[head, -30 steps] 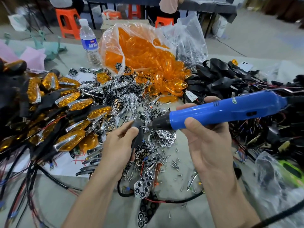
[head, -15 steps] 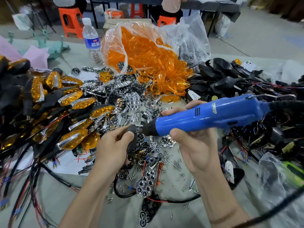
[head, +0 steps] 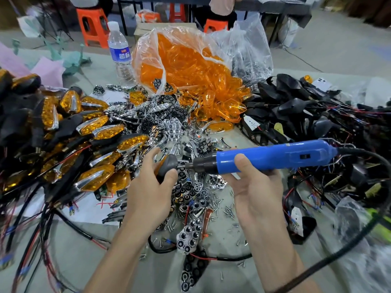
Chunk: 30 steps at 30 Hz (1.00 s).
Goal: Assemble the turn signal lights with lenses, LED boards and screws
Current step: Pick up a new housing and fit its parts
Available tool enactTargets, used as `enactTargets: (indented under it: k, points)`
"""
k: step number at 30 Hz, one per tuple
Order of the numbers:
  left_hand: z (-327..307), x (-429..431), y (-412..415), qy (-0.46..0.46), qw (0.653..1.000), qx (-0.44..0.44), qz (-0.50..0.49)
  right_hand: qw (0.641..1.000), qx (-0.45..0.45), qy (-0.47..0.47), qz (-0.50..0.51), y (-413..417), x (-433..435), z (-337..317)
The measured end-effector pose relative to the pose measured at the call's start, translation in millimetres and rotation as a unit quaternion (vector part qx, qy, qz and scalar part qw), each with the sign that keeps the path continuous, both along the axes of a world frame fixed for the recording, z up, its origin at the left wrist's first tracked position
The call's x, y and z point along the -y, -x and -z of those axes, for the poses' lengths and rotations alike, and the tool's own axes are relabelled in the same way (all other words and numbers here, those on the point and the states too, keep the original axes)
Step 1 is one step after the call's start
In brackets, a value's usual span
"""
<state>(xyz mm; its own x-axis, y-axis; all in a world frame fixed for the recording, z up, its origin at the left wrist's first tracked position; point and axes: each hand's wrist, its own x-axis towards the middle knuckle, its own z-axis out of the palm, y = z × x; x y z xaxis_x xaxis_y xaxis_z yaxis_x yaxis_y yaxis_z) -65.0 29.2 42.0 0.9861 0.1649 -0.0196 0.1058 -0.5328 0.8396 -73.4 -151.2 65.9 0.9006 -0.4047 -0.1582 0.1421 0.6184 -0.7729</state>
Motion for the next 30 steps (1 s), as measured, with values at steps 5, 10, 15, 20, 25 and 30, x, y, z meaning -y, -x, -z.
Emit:
enactTargets:
  k: [5,10,15,20,25,30]
  points:
    - [-1.8,-4.6,0.3,0.036,0.999,0.011,-0.032,0.999,0.032,0.018,-0.012,1.1,-2.7,-6.4]
    - [-3.8,-8.0,1.8,0.030,0.998,0.024,-0.046,0.999,0.031,0.043,-0.010,4.8,-9.9,-7.6]
    - [-12.4,-4.7,3.1,-0.003,0.993,0.095,-0.067,0.998,-0.045,0.005,0.050,2.9,-20.2,-3.5]
    - [-13.8,1.1,3.2,-0.053,0.992,0.094,-0.059,0.997,-0.054,-0.024,0.056,5.2,-19.5,-2.7]
    - [-11.7,0.7,1.2,0.005,0.997,0.069,-0.045,0.999,-0.009,0.000,0.048,9.4,-19.4,-8.9]
    - [8.3,11.1,-0.3,0.151,0.987,-0.032,-0.048,0.984,0.139,0.109,0.002,17.4,-25.2,-13.8]
